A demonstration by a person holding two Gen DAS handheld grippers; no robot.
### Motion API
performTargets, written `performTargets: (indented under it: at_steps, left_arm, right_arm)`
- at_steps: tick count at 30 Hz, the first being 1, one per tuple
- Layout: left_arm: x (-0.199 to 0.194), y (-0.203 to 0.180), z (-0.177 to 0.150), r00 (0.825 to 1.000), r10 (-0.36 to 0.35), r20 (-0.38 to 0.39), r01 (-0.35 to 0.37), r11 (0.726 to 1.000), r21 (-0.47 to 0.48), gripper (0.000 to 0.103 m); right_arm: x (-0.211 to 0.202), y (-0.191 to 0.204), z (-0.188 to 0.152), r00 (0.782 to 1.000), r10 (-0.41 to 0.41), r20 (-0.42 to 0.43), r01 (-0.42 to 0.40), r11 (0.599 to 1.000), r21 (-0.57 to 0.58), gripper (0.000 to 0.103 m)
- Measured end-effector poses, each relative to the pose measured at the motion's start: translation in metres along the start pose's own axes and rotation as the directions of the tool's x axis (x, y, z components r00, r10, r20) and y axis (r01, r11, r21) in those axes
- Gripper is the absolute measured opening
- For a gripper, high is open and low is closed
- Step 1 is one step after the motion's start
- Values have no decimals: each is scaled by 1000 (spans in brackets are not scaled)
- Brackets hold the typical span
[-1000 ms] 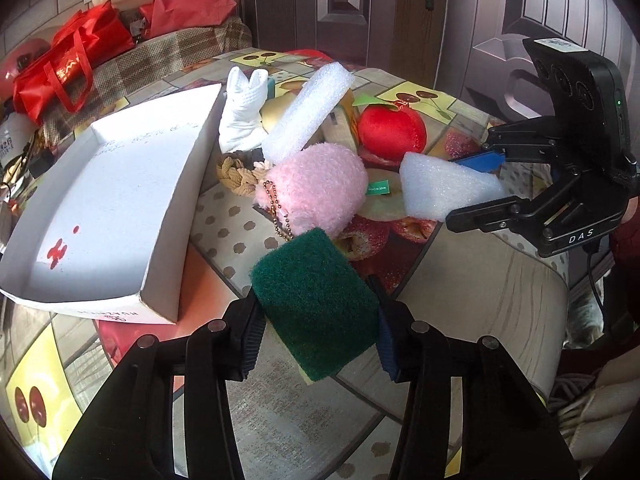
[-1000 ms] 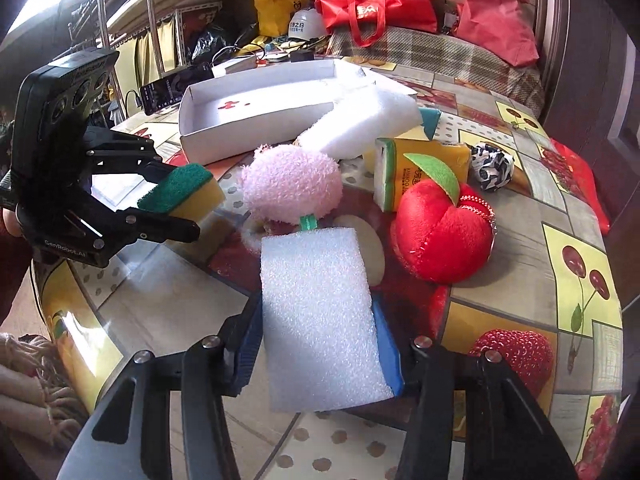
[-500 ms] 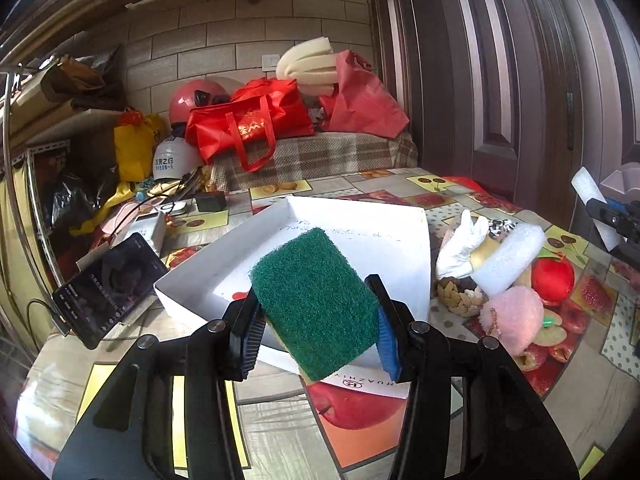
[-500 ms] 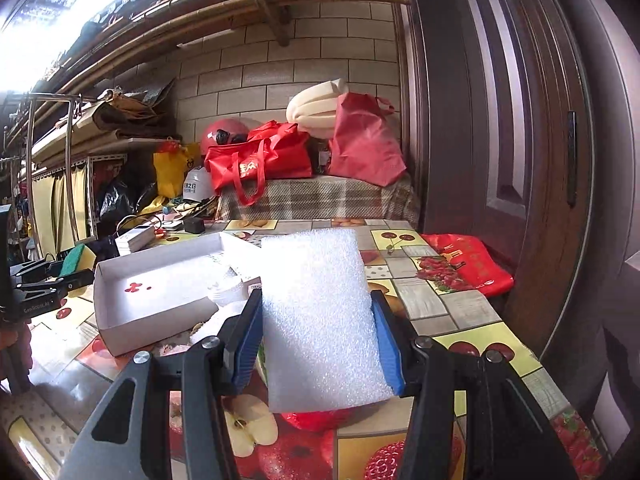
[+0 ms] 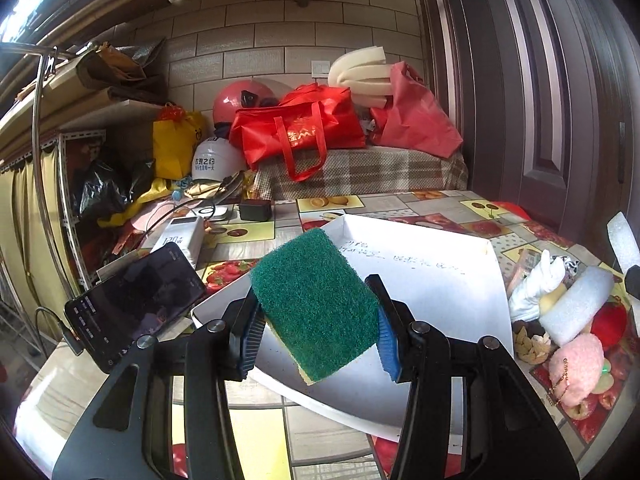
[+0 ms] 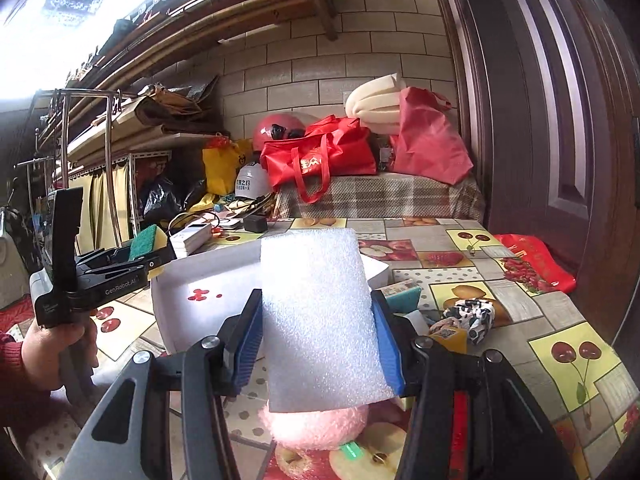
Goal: Organize soft objects
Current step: 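Carry both items over the white tray and open both tools to drop them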
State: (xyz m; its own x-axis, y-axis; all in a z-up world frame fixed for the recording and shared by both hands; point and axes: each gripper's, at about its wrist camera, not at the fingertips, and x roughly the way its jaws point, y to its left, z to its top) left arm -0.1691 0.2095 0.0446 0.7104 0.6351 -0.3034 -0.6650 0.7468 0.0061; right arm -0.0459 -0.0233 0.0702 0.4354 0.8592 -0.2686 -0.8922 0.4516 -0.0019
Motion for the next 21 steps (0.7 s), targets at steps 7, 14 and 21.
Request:
performTargets:
  at_steps: [7,14,21]
  left_arm:
    - [20,6,8,1000,-2,5,2,1000,-13,48]
    - [43,18,14,999,6,-40,-9,997,-75,48]
    - [50,10,18,999,4,-45,-6,999,-49,48]
  right_arm:
    - [43,45,1,998,55,-44,-56,998,-31,51]
    - [74,57,8,999,17,-29,-18,1000,-24,51]
    - [101,51,18,999,-52,-10,51,998,-26,52]
